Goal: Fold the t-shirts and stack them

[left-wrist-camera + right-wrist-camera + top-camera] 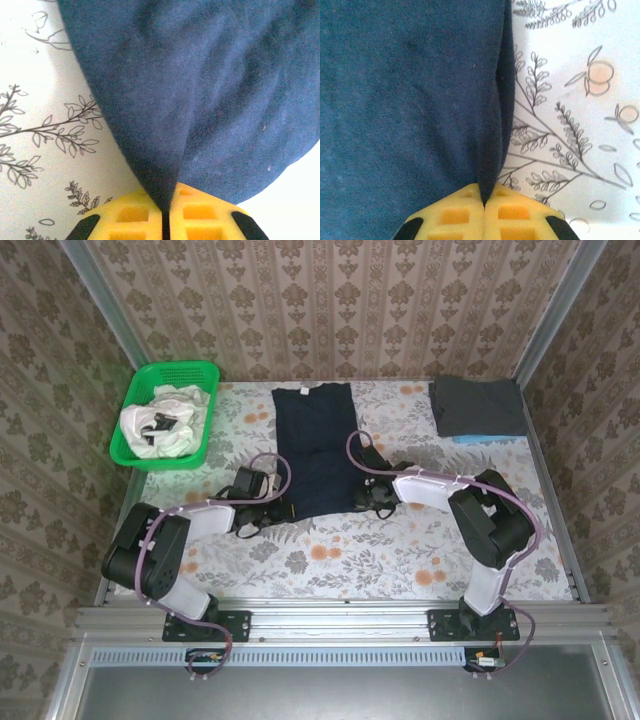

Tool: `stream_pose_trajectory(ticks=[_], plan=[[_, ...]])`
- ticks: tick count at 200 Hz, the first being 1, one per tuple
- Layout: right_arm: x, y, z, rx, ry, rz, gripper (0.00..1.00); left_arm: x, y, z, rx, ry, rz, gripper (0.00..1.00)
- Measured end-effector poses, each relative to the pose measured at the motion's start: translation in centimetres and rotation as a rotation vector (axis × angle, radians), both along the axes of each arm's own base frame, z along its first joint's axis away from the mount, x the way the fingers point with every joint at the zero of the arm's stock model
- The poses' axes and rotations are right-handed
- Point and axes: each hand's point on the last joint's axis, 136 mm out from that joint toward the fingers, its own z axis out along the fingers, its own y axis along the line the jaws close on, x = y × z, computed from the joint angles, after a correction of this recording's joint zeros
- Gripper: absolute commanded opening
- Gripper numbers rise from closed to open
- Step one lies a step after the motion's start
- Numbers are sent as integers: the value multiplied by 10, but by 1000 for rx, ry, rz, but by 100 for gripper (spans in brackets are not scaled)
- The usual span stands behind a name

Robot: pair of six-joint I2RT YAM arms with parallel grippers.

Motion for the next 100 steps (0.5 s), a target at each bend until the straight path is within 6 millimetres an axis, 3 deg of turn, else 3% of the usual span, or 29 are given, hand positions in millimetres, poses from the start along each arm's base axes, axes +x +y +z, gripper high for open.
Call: stream_pose_trajectory(ticks=[49,72,100], plan=[[-40,2,10,9,15,53,0,-40,-1,23,-32,-39,-42,0],[-63,11,36,26,-6,100,0,-56,5,46,-45,-74,-38,0],[-74,14,72,66,-55,123,0,-66,14,78,-52,-133,-20,0]])
